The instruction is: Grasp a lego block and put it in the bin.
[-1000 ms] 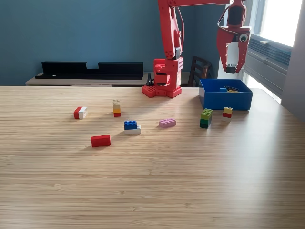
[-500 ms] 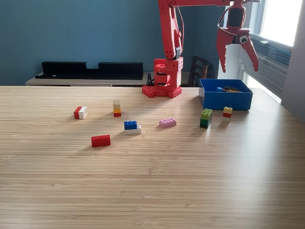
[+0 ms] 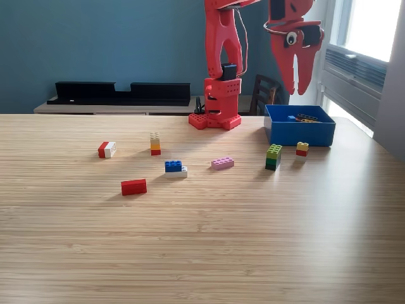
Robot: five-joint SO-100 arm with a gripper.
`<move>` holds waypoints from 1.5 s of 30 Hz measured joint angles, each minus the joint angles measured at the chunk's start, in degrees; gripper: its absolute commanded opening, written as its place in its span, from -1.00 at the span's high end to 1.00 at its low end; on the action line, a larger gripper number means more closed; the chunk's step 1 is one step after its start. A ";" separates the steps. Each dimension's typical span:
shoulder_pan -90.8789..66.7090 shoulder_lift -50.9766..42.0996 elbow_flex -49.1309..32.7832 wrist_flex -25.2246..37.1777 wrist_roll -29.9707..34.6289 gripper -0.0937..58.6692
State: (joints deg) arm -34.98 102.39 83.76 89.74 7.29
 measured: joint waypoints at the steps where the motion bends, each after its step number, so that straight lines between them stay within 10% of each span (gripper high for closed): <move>1: 0.97 0.00 -0.09 0.00 -0.09 0.76; 45: 27.42 0.00 20.83 -14.77 -22.76 -0.09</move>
State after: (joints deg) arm -7.56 102.39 104.59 74.97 -15.47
